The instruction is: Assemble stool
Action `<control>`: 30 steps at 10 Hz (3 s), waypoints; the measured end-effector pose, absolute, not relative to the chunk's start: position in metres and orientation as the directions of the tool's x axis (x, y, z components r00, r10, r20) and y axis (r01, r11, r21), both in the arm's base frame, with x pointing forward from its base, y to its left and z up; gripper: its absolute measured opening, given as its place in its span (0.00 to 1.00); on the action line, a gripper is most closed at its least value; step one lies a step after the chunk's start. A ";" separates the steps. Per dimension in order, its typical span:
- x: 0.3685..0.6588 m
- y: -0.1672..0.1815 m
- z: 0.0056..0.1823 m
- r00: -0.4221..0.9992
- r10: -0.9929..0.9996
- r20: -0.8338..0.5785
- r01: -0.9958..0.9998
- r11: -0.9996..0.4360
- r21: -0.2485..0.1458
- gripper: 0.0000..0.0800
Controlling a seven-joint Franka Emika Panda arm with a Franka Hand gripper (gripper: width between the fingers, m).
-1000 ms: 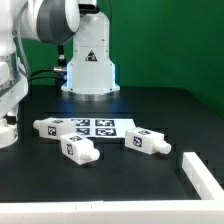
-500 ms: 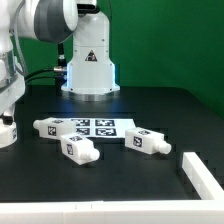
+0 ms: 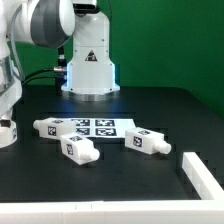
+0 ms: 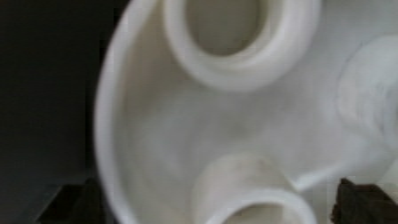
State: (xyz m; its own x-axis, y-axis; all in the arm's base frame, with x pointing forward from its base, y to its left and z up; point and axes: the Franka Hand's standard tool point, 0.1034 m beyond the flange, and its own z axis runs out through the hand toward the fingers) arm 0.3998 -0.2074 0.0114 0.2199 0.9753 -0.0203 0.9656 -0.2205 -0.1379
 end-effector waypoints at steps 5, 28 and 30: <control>0.399 -0.207 0.011 0.220 0.975 -0.021 0.965 -0.220 -0.140 0.31; 0.425 -0.205 0.008 0.228 0.973 -0.024 0.954 -0.229 -0.192 0.61; 0.425 -0.205 0.008 0.228 0.973 -0.024 0.954 -0.229 -0.192 0.37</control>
Offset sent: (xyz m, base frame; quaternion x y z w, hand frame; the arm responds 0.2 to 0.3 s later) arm 0.0000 0.0000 0.0000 0.0000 0.0000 0.0000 1.0000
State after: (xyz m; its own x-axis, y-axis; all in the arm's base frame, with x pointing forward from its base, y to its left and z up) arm 0.4251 -0.2046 0.0082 0.2283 0.9733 -0.0239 0.9543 -0.2285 -0.1924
